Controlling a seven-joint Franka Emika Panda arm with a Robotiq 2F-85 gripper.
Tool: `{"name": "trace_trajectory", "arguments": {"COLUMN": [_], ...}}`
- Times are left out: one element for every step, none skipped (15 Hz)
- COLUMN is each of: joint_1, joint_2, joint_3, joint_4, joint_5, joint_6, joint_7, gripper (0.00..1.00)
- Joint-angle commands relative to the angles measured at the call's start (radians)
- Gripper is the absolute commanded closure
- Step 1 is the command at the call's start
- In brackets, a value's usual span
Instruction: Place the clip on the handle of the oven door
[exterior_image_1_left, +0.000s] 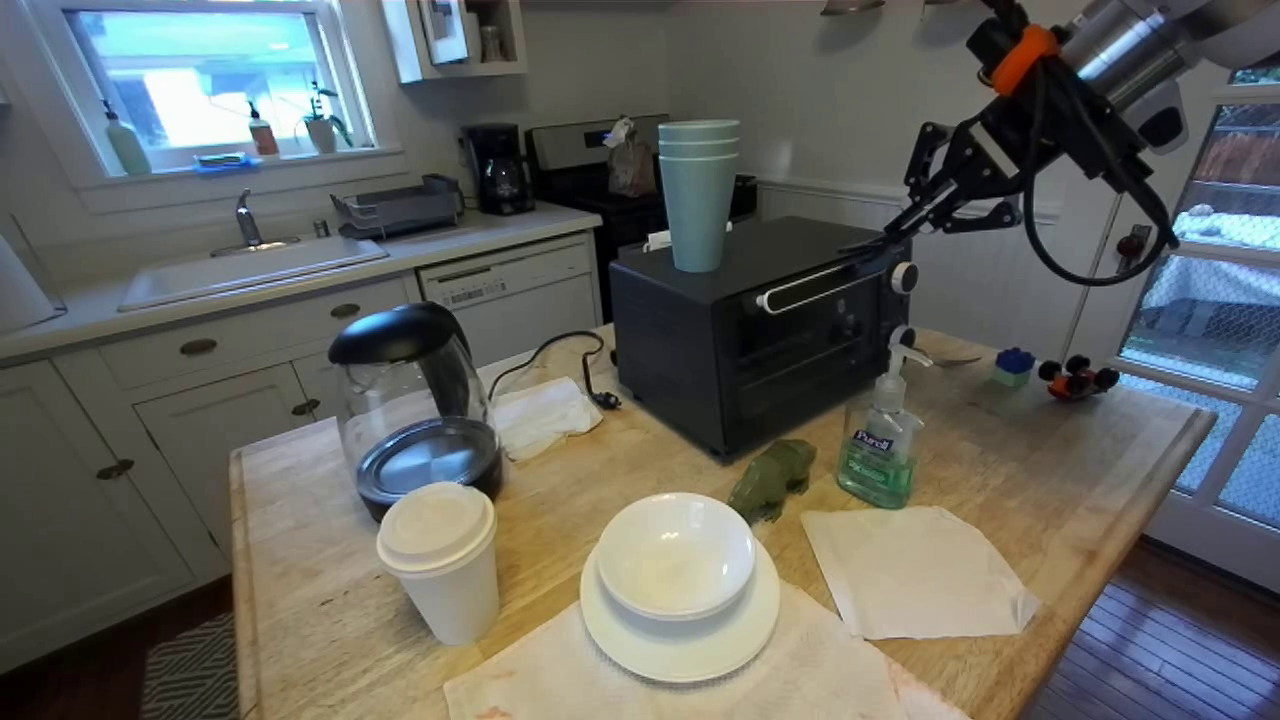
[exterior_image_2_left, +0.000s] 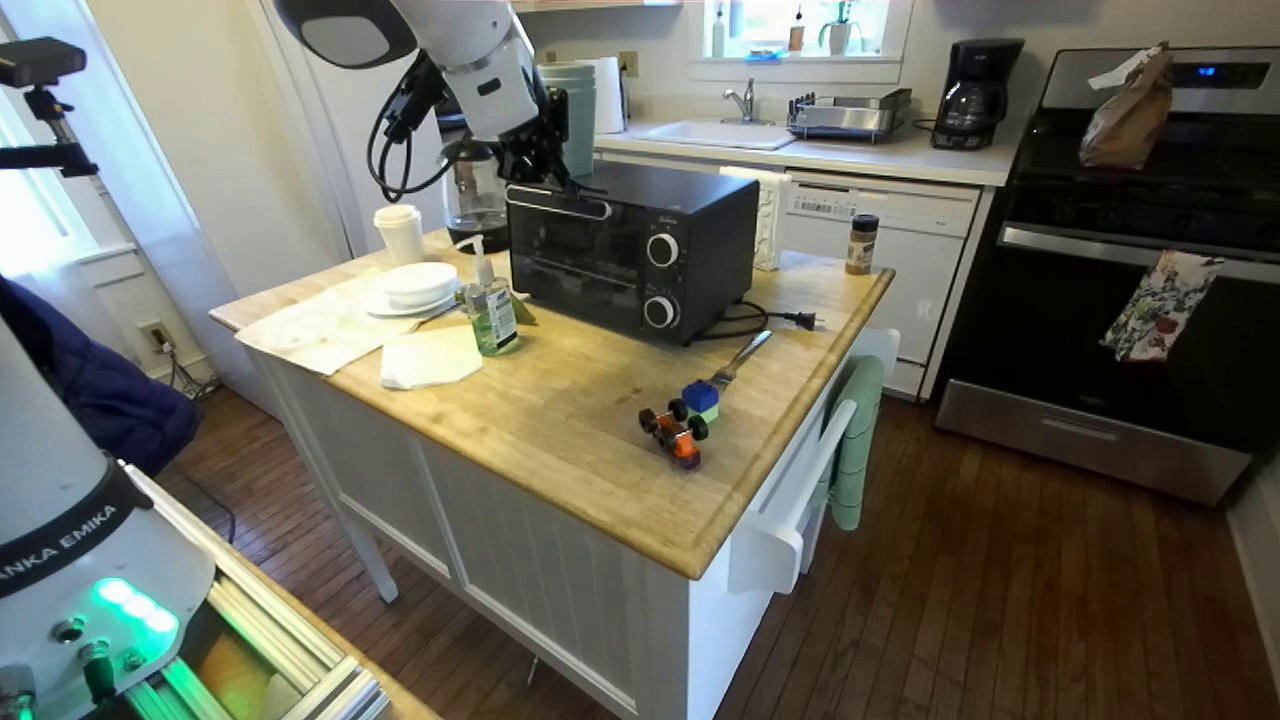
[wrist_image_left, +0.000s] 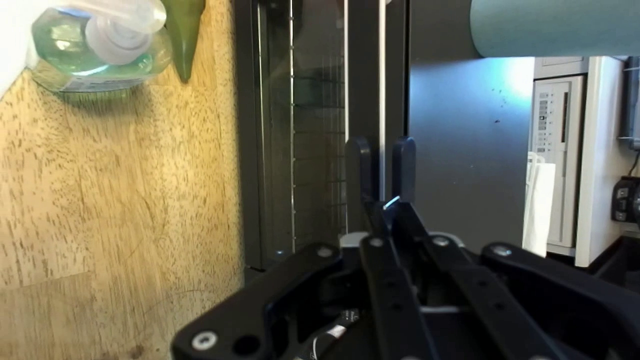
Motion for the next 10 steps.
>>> {"name": "trace_trajectory", "arguments": {"joint_1": [-0.019, -0.020, -0.021, -0.022, -0.023, -0.024, -0.026, -0.027, -0.027, -0.027], "joint_2": [0.015, 0.017, 0.021, 0.024, 0.028, 0.032, 0.037, 0.040, 0.043, 0.044], "joint_3": [0.003, 0.002, 0.002, 0.002, 0.001, 0.001, 0.001, 0.001, 0.001, 0.000], "joint_4": [0.011, 0.012, 0.014, 0.016, 0.019, 0.021, 0.025, 0.026, 0.029, 0.031], "joint_5": [-0.065, -0.070, -0.075, -0.082, -0.089, -0.096, -0.101, -0.105, -0.106, -0.107], "joint_6": [-0.028, -0.030, -0.031, -0.032, -0.032, -0.035, -0.036, -0.038, -0.042, -0.042], "joint_7": [0.064, 0.069, 0.075, 0.081, 0.087, 0.094, 0.100, 0.106, 0.111, 0.114], "gripper": [0.97, 0.97, 0.97, 0.97, 0.97, 0.97, 0.97, 0.97, 0.97, 0.97]}}
